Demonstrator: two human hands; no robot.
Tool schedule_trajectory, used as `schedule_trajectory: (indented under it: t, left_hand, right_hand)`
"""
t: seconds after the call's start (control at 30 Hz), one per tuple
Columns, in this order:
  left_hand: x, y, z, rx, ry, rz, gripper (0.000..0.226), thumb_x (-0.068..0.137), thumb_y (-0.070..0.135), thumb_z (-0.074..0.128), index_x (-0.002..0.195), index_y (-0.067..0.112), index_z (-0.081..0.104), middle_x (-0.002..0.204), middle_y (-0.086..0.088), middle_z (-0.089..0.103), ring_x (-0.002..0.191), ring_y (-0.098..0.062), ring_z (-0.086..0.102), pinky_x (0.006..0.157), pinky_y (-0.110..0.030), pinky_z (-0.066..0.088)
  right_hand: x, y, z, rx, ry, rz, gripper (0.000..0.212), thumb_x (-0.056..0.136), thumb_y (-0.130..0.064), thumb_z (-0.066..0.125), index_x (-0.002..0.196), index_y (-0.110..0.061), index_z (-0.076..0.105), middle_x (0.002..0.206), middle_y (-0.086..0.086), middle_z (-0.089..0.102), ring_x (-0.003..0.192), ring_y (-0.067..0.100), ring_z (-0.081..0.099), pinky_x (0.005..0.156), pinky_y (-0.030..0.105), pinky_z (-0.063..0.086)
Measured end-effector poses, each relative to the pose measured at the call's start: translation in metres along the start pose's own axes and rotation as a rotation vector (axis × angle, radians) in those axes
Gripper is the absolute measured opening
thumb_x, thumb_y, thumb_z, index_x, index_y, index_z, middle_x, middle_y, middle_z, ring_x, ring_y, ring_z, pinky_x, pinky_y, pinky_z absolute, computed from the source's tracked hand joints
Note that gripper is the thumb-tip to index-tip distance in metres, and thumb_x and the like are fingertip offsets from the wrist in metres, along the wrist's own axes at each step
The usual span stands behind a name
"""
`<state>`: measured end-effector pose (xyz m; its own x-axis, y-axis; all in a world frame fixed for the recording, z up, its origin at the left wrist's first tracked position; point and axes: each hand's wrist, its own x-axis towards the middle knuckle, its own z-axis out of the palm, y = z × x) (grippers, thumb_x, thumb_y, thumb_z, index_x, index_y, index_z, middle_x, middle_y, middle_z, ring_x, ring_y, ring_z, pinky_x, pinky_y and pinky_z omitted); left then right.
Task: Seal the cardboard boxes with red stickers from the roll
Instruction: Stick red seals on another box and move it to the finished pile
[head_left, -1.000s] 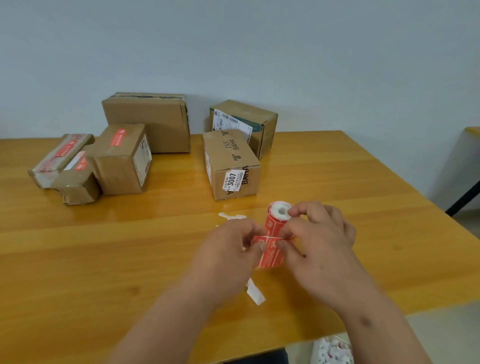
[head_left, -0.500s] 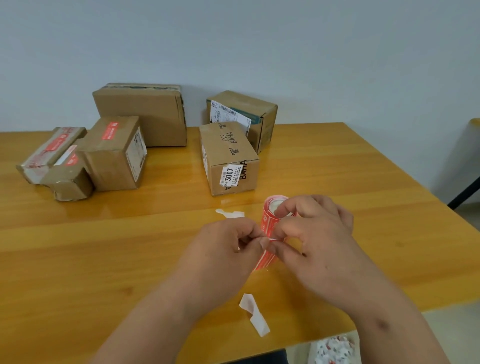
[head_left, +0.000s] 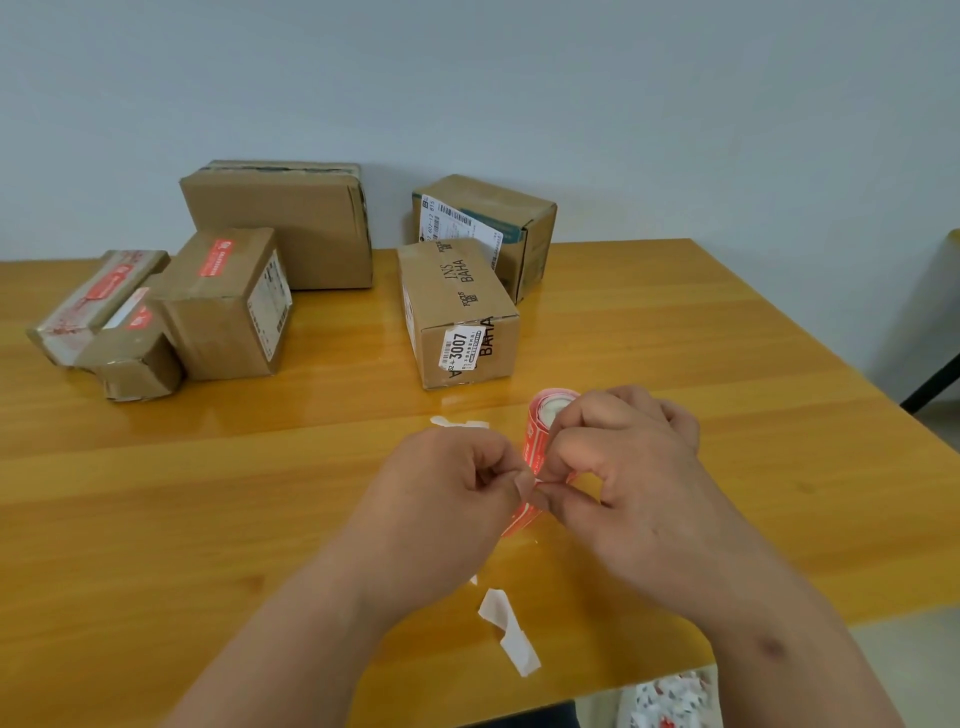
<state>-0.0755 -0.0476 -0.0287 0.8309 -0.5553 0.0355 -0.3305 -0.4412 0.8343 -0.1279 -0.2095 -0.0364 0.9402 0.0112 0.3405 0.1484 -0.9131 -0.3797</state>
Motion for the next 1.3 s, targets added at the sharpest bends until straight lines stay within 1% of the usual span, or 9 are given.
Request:
schedule_trajectory:
  t: [0.43,0.6,0.7,0.77,0.83,0.9,0.97,1.13,1.3]
  left_hand:
    - [0.001,-0.004,0.002,-0.123,-0.040,-0.045,0.024,0.089,0.016,0.063,0.065,0.014,0.066,0.065,-0.012,0.059,0.054,-0.006,0.044,0.050,-0.015,0.035]
    - [0.002,-0.003,-0.002,-0.172,-0.056,-0.070,0.024,0.090,0.020,0.064,0.066,0.017,0.068,0.062,-0.006,0.057,0.055,-0.007,0.044,0.052,-0.018,0.037]
    - [0.002,-0.001,-0.004,-0.197,-0.088,-0.078,0.021,0.090,0.026,0.064,0.074,0.017,0.071,0.076,-0.016,0.064,0.059,-0.015,0.049,0.057,-0.026,0.042]
    - [0.001,0.000,-0.004,-0.208,-0.080,-0.077,0.019,0.089,0.031,0.064,0.077,0.021,0.073,0.081,-0.015,0.068,0.070,-0.030,0.057,0.065,-0.038,0.050]
    - [0.000,0.002,-0.005,-0.242,-0.059,-0.085,0.015,0.088,0.033,0.065,0.080,0.025,0.076,0.080,-0.008,0.072,0.081,-0.031,0.065,0.073,-0.043,0.053]
    - [0.000,0.003,-0.006,-0.281,-0.035,-0.100,0.014,0.087,0.033,0.066,0.080,0.027,0.077,0.077,-0.002,0.074,0.082,-0.026,0.066,0.071,-0.033,0.055]
    - [-0.001,0.003,-0.006,-0.294,-0.016,-0.116,0.014,0.085,0.036,0.067,0.079,0.026,0.076,0.077,-0.002,0.073,0.080,-0.025,0.065,0.063,-0.024,0.052]
    - [-0.002,0.002,-0.005,-0.265,-0.023,-0.141,0.018,0.086,0.037,0.066,0.077,0.023,0.072,0.078,-0.010,0.069,0.064,-0.017,0.057,0.058,-0.024,0.046]
    - [-0.002,0.001,-0.001,-0.247,-0.010,-0.121,0.023,0.091,0.034,0.062,0.074,0.019,0.069,0.067,-0.009,0.062,0.051,-0.003,0.043,0.047,-0.012,0.035]
  right_hand:
    - [-0.002,0.000,-0.001,0.042,-0.046,-0.022,0.017,0.074,-0.036,0.065,0.063,-0.032,0.053,0.084,-0.018,0.053,0.092,0.004,0.047,0.093,0.037,0.021]
    - [-0.003,-0.002,-0.005,0.040,-0.034,0.000,0.015,0.074,-0.044,0.063,0.067,-0.033,0.056,0.085,-0.018,0.057,0.095,0.005,0.047,0.095,0.037,0.019]
    - [-0.002,-0.001,-0.008,0.061,-0.036,0.023,0.016,0.069,-0.048,0.065,0.072,-0.034,0.058,0.086,-0.020,0.058,0.099,0.003,0.045,0.098,0.036,0.018]
    - [-0.001,-0.001,-0.010,0.074,-0.038,0.034,0.017,0.067,-0.049,0.064,0.076,-0.035,0.061,0.086,-0.022,0.057,0.099,-0.001,0.044,0.100,0.034,0.017]
    - [0.001,-0.002,-0.012,0.089,-0.034,0.041,0.021,0.066,-0.049,0.063,0.084,-0.037,0.065,0.083,-0.023,0.056,0.097,-0.001,0.045,0.100,0.032,0.017]
    - [0.002,-0.002,-0.012,0.089,-0.033,0.038,0.023,0.067,-0.049,0.062,0.087,-0.037,0.067,0.080,-0.023,0.055,0.097,-0.001,0.046,0.100,0.032,0.017]
    - [0.003,-0.001,-0.012,0.069,-0.030,0.030,0.017,0.068,-0.049,0.061,0.076,-0.034,0.065,0.078,-0.022,0.056,0.096,0.000,0.046,0.100,0.033,0.017]
    - [0.004,0.000,-0.010,0.049,-0.046,0.032,0.019,0.069,-0.049,0.061,0.068,-0.030,0.064,0.076,-0.017,0.057,0.094,0.002,0.047,0.098,0.033,0.016]
    - [0.004,0.001,-0.007,0.063,-0.070,0.040,0.023,0.069,-0.052,0.060,0.066,-0.029,0.063,0.074,-0.013,0.057,0.093,0.002,0.047,0.098,0.032,0.016]
